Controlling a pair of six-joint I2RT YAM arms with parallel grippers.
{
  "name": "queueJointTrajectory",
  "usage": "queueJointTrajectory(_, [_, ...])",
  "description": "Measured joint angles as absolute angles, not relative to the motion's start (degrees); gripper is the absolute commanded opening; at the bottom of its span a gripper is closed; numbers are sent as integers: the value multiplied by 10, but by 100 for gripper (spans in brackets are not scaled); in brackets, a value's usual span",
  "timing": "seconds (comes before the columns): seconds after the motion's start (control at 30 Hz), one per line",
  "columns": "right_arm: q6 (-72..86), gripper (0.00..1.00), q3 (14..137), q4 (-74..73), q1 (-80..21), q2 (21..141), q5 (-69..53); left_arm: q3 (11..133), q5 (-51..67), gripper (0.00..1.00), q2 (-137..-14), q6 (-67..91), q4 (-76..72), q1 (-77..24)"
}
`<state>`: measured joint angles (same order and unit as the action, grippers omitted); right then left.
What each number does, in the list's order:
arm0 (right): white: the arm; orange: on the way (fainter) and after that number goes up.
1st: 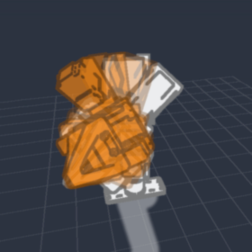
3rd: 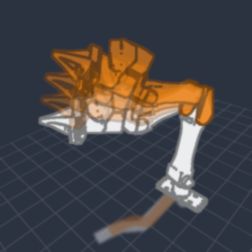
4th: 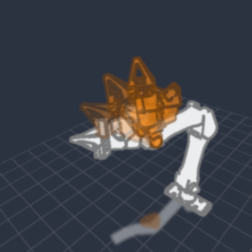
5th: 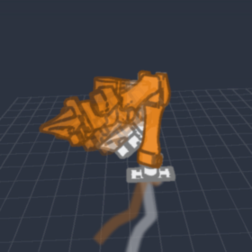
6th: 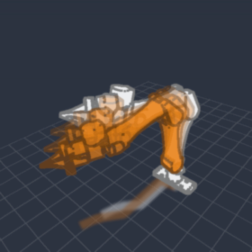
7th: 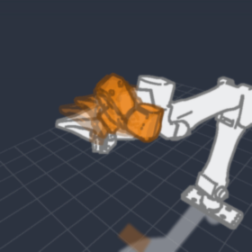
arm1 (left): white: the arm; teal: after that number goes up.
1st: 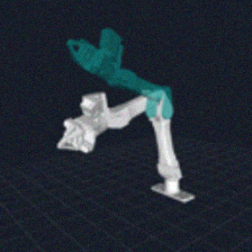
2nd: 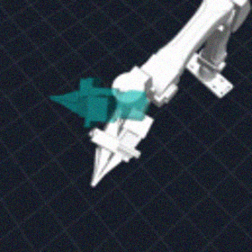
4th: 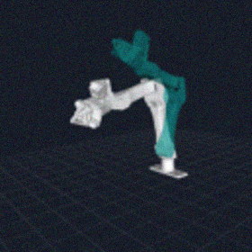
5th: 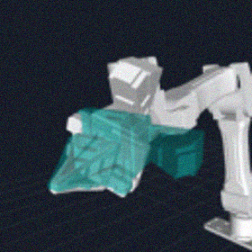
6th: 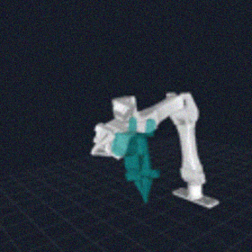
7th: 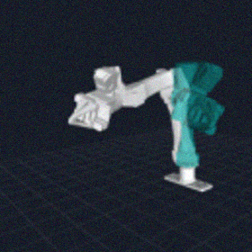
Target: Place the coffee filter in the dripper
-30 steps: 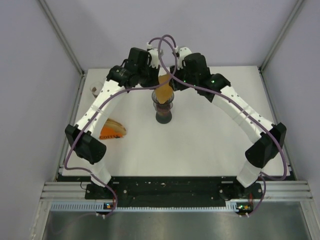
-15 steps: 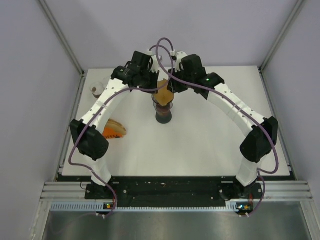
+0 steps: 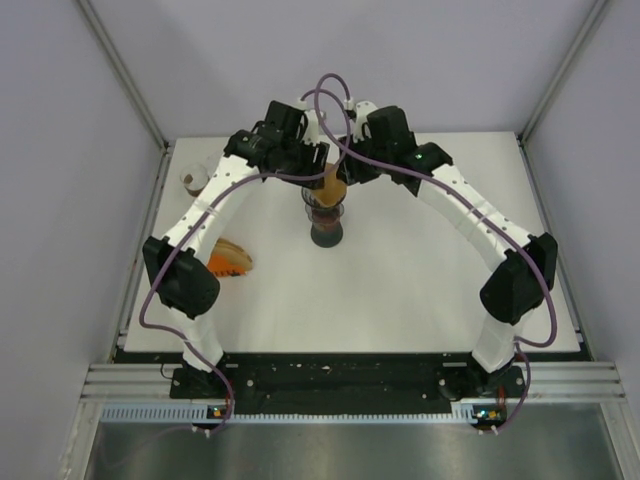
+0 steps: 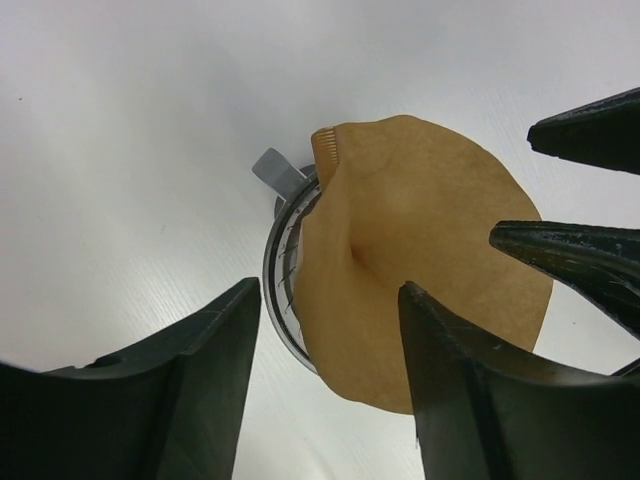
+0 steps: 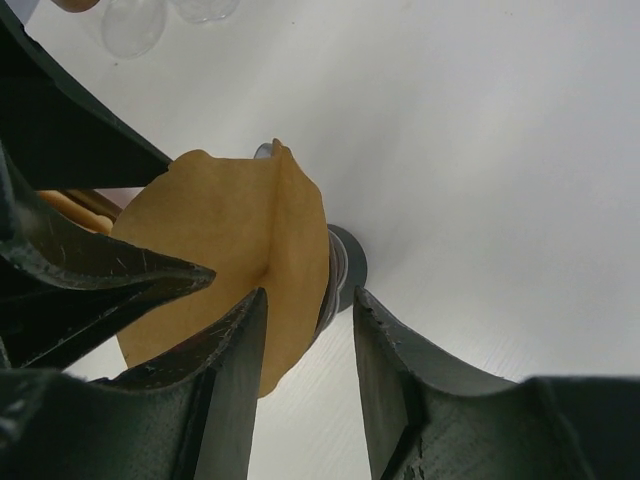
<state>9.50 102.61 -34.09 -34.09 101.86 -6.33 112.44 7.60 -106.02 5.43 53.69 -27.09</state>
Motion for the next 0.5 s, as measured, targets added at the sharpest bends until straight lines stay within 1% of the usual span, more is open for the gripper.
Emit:
queueJointTrajectory(0.07, [89,39,1036,-347,-341,1019,-63,1127,75,69,-1059,52,537,-271])
queueJointTrajectory(0.13, [83,34,1053,-352,-341,1019,-62,1132,77,72,-1056,50,538,-270])
queueJointTrajectory(0.2, [77,25,1070,-352,-341,1019,-63,1136,80,73,-1051,50,538,-267])
queueJointTrajectory(0.27, [74,14,1080,-349,-341,1019,-68,1143,88,73,-1045,51,539,-263])
queueJointTrajectory(0.37, [72,2,1082,-349,-341,1020,-87,1147,107,73,-1029,62,538,-243])
queueJointTrajectory(0.4, [71,0,1083,-351,-341,1022,-93,1147,112,72,-1024,66,538,-234])
queueJointTrajectory(0.5, [72,0,1104,-362,-345,1047,-112,1132,129,72,-1002,90,524,-191])
